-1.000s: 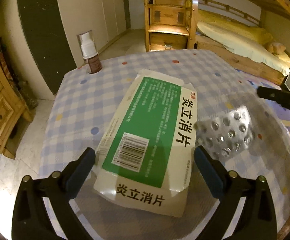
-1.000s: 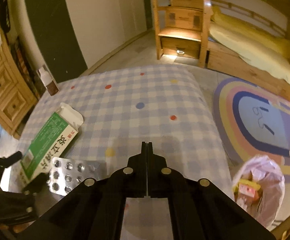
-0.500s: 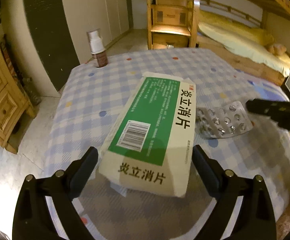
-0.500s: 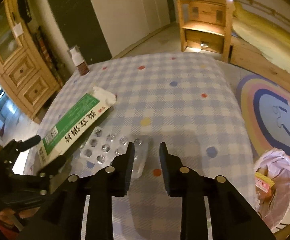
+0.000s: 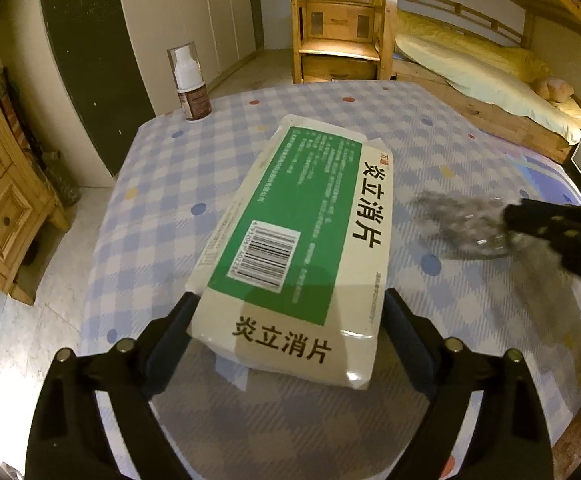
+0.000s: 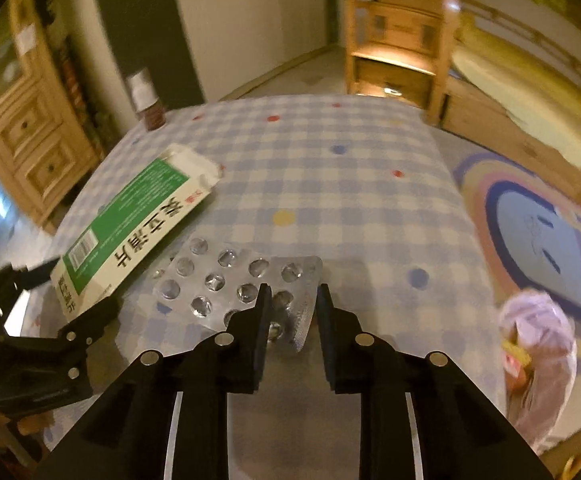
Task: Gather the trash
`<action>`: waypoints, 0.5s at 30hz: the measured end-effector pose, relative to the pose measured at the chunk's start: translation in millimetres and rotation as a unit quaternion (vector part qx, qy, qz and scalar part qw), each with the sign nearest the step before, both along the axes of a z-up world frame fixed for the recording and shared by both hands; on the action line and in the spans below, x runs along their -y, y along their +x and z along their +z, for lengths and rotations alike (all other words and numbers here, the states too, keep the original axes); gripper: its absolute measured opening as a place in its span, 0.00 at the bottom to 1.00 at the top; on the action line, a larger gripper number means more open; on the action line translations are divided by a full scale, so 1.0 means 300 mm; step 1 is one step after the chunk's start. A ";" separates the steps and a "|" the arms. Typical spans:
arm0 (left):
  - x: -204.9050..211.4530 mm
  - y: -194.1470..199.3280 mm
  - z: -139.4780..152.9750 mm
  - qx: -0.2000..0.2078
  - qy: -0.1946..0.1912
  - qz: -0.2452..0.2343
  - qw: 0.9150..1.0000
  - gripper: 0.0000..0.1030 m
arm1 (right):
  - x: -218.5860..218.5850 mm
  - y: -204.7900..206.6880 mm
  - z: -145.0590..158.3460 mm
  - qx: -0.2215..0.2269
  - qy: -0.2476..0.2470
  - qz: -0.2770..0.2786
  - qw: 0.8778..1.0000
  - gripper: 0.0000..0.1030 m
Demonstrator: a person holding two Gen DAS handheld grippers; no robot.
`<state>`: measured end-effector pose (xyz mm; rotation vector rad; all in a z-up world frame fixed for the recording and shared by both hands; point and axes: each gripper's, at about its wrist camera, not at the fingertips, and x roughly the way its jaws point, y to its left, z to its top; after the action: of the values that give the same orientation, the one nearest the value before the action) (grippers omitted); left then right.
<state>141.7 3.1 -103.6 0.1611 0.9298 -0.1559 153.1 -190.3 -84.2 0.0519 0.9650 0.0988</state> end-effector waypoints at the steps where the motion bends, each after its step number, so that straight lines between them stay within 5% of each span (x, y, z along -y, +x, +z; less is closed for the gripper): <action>1: 0.002 -0.007 0.001 0.000 0.001 -0.001 1.000 0.85 | 0.020 -0.015 0.011 0.000 0.005 -0.011 1.000 0.14; 2: 0.003 -0.016 0.002 0.000 0.000 -0.001 1.000 0.85 | 0.042 -0.034 0.024 -0.001 0.014 -0.022 1.000 0.03; 15: 0.024 -0.265 0.008 0.003 0.007 0.011 1.000 0.88 | 0.090 -0.283 0.094 0.024 0.022 -0.037 0.999 0.01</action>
<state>62.3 -4.2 -101.1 0.1648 0.9260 -0.1282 68.0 -217.4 -56.0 0.1240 0.9118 0.0534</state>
